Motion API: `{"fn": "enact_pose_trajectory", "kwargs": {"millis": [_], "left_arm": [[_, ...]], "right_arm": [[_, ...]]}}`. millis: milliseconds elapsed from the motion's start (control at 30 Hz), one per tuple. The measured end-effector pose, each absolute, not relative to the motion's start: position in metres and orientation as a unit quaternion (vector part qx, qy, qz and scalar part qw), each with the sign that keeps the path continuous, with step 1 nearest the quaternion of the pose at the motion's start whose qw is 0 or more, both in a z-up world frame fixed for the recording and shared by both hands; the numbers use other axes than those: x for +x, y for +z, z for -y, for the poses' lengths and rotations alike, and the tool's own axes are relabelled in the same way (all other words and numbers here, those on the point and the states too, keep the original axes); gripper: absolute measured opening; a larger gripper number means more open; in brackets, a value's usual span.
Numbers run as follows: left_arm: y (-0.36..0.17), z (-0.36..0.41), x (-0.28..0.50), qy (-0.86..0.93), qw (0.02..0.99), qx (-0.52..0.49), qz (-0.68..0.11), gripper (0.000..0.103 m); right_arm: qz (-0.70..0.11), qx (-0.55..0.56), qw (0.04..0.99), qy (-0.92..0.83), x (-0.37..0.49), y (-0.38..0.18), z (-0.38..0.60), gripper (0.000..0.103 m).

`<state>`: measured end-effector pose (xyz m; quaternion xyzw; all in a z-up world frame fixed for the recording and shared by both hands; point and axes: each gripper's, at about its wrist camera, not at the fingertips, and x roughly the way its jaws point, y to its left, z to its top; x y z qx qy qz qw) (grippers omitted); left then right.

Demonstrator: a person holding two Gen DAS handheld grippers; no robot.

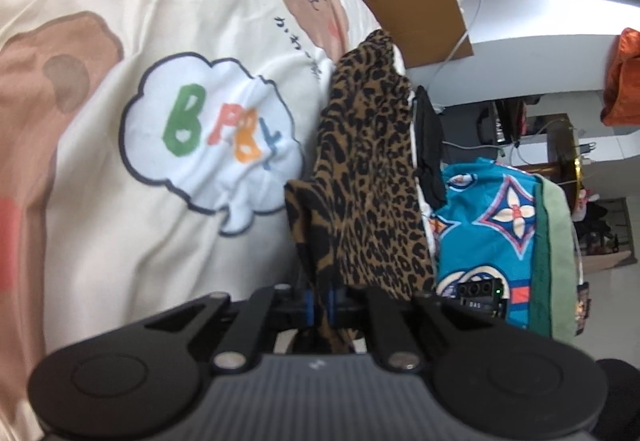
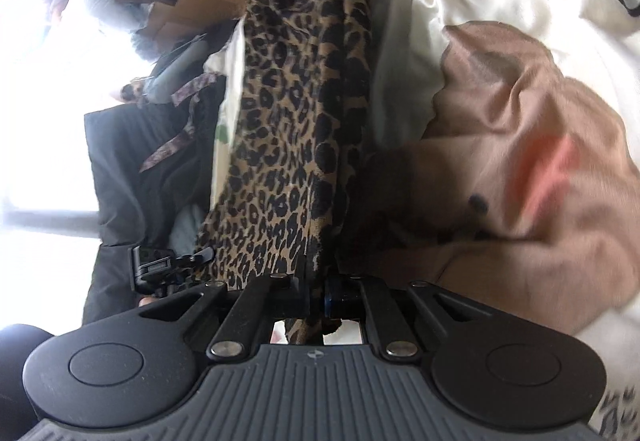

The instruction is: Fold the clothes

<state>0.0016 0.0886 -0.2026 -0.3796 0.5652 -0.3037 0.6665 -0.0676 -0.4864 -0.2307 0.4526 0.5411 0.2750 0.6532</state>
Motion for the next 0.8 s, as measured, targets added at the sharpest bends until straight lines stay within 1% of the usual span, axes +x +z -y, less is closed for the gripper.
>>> {"fn": "enact_pose_trajectory", "kwargs": {"millis": [300,433,667,800], "left_arm": [[-0.163,-0.087,-0.001,-0.321,0.662,-0.415,-0.535,0.006],[-0.154,-0.086,0.005,-0.313,0.666,-0.423,-0.528,0.007],[-0.147,-0.084,0.038,-0.247,0.689,-0.440,-0.521,0.007],[-0.142,-0.079,0.052,-0.223,0.697,-0.417,-0.538,0.007]], "right_arm": [[-0.518,0.449,0.659,0.308,-0.076,-0.179,0.498,0.004],[-0.498,0.450,0.670,0.318,-0.071,-0.160,0.510,0.004],[-0.439,0.468,0.708,0.294,-0.052,-0.151,0.507,0.005],[-0.421,0.479,0.722,0.268,-0.047,-0.152,0.504,0.005]]}}
